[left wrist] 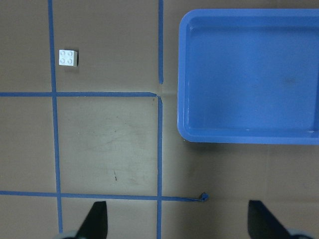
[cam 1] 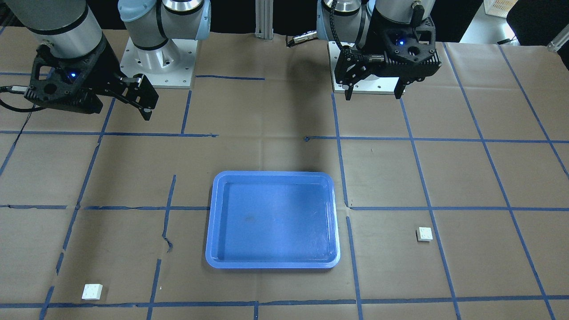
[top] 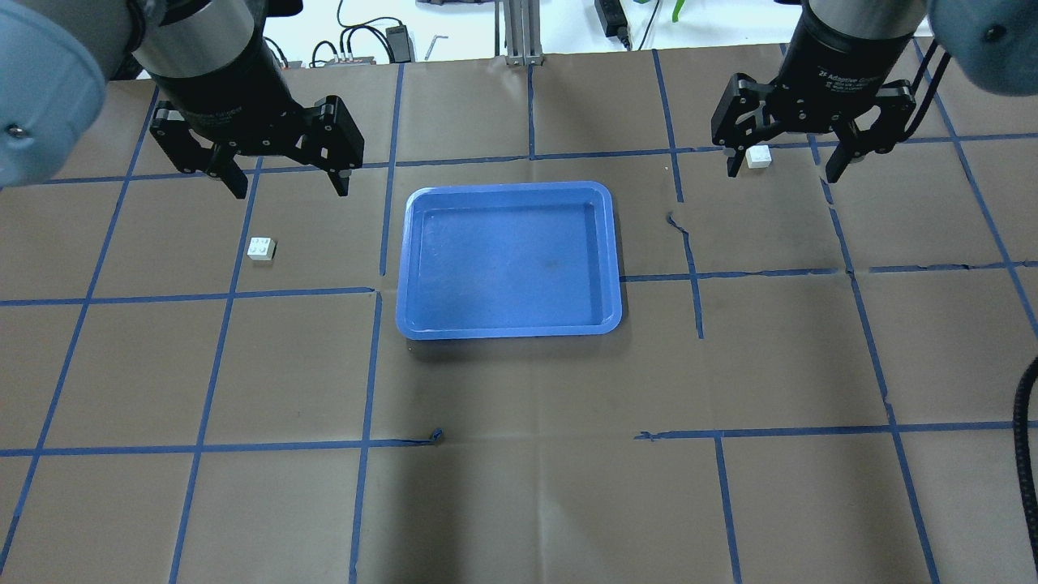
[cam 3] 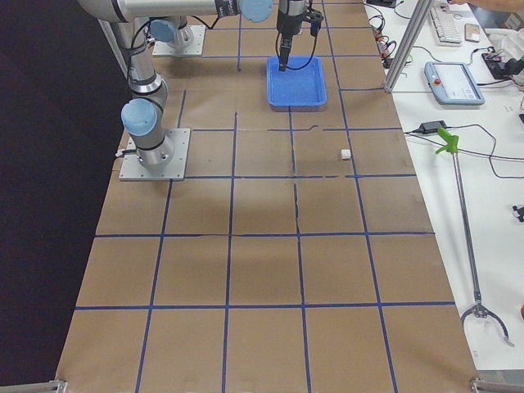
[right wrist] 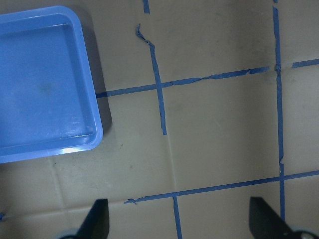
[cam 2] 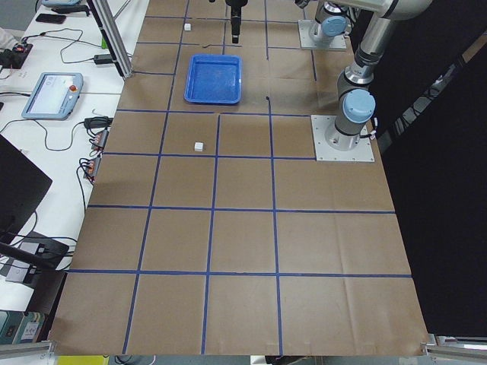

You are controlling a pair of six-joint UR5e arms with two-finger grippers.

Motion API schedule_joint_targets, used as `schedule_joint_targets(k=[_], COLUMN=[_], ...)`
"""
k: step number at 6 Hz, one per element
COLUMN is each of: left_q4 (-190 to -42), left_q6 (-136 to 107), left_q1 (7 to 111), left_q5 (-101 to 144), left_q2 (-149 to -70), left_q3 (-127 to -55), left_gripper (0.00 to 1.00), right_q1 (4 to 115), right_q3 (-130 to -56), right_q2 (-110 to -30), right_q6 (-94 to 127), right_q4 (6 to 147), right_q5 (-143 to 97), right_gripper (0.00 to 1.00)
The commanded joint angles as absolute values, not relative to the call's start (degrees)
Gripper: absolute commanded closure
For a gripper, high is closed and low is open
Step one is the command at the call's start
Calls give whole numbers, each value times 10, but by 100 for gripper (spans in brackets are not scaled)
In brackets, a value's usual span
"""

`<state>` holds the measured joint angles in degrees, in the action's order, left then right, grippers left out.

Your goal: Assemble white blocks and place on blue tray

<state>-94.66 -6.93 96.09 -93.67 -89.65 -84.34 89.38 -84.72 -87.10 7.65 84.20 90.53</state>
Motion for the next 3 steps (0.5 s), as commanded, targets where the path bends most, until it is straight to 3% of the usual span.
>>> schedule_joint_targets(k=[1, 3], left_q4=[-947, -954], left_q6=[-69, -69], left_q1=[961, 960], left_q5=[-937, -944], left_q2=[-896, -883], left_q3=[-841, -842], left_gripper=[1, 1], right_q1=[894, 894], right_q3=[-847, -847], right_q2=[-871, -870], right_q6=[76, 76], right_q4=[842, 842], right_q5=[905, 905], right_gripper=[0, 0])
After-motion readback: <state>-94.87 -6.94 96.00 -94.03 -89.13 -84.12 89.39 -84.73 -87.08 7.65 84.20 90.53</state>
